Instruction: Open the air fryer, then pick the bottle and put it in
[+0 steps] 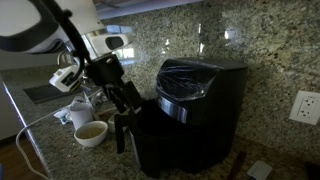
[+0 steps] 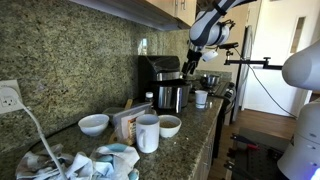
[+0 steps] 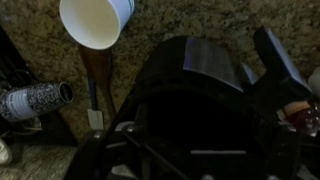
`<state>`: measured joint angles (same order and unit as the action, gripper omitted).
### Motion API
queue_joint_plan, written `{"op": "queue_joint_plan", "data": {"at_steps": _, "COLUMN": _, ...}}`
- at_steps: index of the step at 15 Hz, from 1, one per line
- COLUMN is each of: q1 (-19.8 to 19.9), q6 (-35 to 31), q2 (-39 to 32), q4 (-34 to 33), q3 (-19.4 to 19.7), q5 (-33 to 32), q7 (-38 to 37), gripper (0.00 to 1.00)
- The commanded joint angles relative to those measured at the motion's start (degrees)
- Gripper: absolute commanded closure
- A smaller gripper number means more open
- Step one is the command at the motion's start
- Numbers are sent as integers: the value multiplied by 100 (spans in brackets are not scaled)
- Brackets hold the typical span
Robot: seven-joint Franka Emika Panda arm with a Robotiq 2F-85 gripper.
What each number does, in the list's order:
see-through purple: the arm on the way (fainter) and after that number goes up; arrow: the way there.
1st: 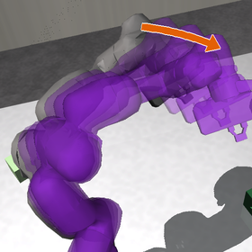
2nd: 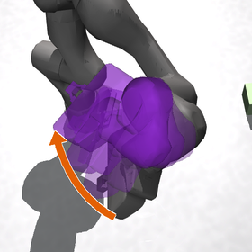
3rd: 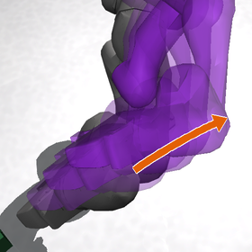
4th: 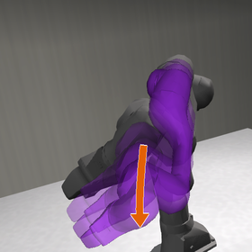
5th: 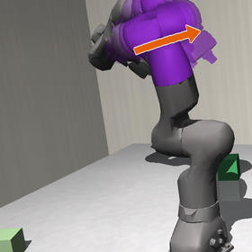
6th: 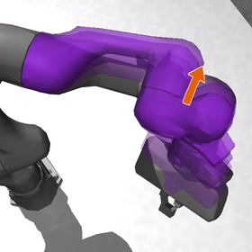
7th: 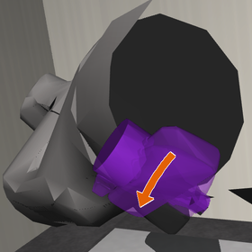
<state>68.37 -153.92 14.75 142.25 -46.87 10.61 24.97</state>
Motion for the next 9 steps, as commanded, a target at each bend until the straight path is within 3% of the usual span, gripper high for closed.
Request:
{"op": "queue_joint_plan", "data": {"at_steps": 1, "q1": -566, "q6": -140, "q2": 315, "q4": -58, "q3": 503, "q5": 861, "q7": 628, "gripper": 0}}
{"op": "queue_joint_plan", "data": {"at_steps": 2, "q1": -1474, "q6": -223, "q2": 93, "q4": -57, "q3": 1382, "q5": 399, "q7": 288, "gripper": 0}}
{"op": "queue_joint_plan", "data": {"at_steps": 3, "q1": -1781, "q6": -271, "q2": 70, "q4": -47, "q3": 1629, "q5": 425, "q7": 334, "gripper": 0}}
{"op": "queue_joint_plan", "data": {"at_steps": 9, "q1": -4678, "q6": -836, "q2": -467, "q4": -66, "q3": 3890, "q5": 593, "q7": 454, "gripper": 0}}
